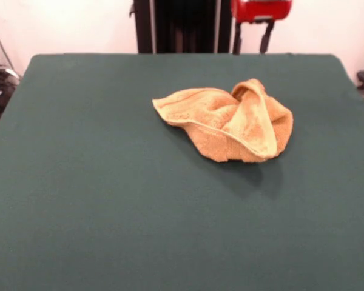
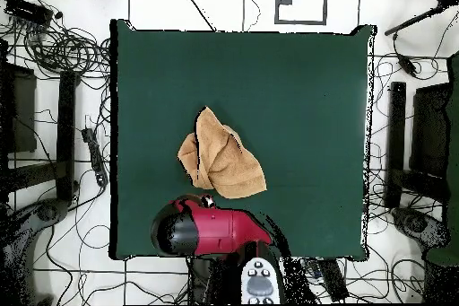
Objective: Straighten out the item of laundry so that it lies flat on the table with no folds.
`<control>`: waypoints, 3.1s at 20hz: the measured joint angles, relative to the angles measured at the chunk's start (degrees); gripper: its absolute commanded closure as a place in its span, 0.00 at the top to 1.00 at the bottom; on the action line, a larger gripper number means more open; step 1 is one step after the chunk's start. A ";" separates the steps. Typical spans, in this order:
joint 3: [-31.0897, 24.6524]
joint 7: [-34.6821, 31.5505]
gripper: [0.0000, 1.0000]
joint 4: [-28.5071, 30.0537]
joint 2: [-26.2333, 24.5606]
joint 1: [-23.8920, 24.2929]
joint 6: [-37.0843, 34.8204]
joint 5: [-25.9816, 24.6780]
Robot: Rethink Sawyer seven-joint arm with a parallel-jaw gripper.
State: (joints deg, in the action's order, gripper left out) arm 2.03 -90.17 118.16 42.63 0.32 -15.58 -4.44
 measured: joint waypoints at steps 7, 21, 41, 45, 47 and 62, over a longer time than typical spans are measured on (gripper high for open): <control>-0.12 0.00 1.00 -1.55 -4.17 1.98 0.12 0.49; 1.64 0.00 1.00 -10.24 -1.34 0.98 -8.76 4.04; 2.17 0.00 1.00 -17.70 4.05 -0.90 -14.01 5.74; 2.34 0.00 1.00 -17.95 3.94 -0.90 -14.01 5.74; 2.39 0.00 1.00 -17.99 3.72 -0.90 -14.01 5.80; 2.96 -0.05 1.00 -17.73 -0.53 -1.46 -8.69 7.60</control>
State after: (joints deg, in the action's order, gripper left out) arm 4.99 -90.21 100.43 42.10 -1.14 -24.27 3.16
